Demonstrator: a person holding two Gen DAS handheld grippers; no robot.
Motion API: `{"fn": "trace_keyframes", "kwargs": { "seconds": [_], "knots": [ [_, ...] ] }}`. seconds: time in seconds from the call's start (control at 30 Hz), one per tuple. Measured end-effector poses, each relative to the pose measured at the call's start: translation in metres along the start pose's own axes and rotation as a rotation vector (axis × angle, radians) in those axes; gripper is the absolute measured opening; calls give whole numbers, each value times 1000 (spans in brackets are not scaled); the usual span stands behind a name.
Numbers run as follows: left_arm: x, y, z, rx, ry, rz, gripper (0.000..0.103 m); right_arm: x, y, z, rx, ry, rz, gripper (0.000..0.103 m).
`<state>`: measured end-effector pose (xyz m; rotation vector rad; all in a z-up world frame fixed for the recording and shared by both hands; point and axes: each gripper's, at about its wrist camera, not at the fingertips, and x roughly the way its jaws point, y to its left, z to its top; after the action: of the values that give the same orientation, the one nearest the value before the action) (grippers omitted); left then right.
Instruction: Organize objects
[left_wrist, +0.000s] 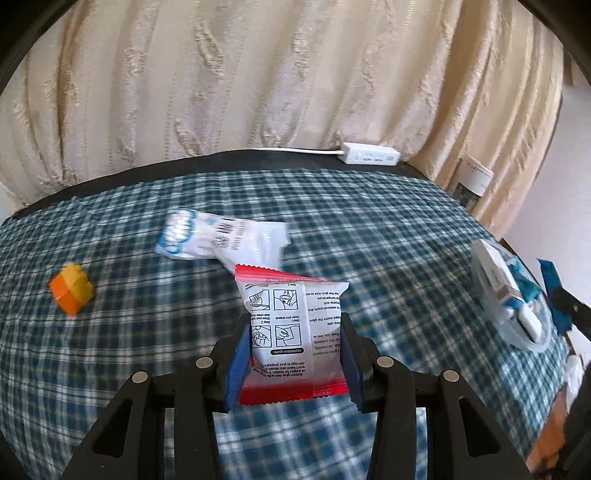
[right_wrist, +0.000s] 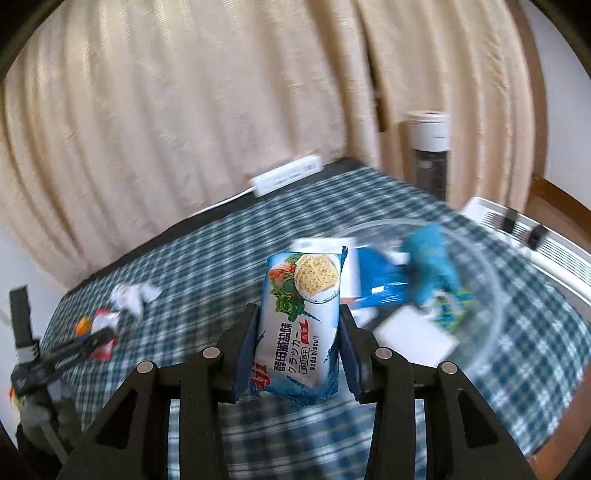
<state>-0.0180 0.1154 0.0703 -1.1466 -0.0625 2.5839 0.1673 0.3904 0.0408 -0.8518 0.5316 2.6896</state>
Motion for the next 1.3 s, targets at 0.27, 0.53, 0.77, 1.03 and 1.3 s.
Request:
{"fn": "trace_keyframes", "kwargs": {
  "seconds": [0.27, 0.53, 0.77, 1.03, 1.3],
  "knots": [
    [-1, -28, 1, 23, 7, -49, 46, -6, -77, 9, 149, -51, -118, 42],
    [-1, -57, 1, 65, 10, -69, 46, 9, -121, 10, 269, -26, -91, 42],
    [1, -78, 0, 94, 18, -80, 46, 20, -130, 13, 286, -20, -72, 42],
    [5, -97, 1, 120, 27, -89, 46, 28, -122, 14, 226, -21, -101, 43],
    [8, -123, 1, 163, 35, -105, 46, 25, -121, 15, 190, -48, -106, 46]
  ]
}}
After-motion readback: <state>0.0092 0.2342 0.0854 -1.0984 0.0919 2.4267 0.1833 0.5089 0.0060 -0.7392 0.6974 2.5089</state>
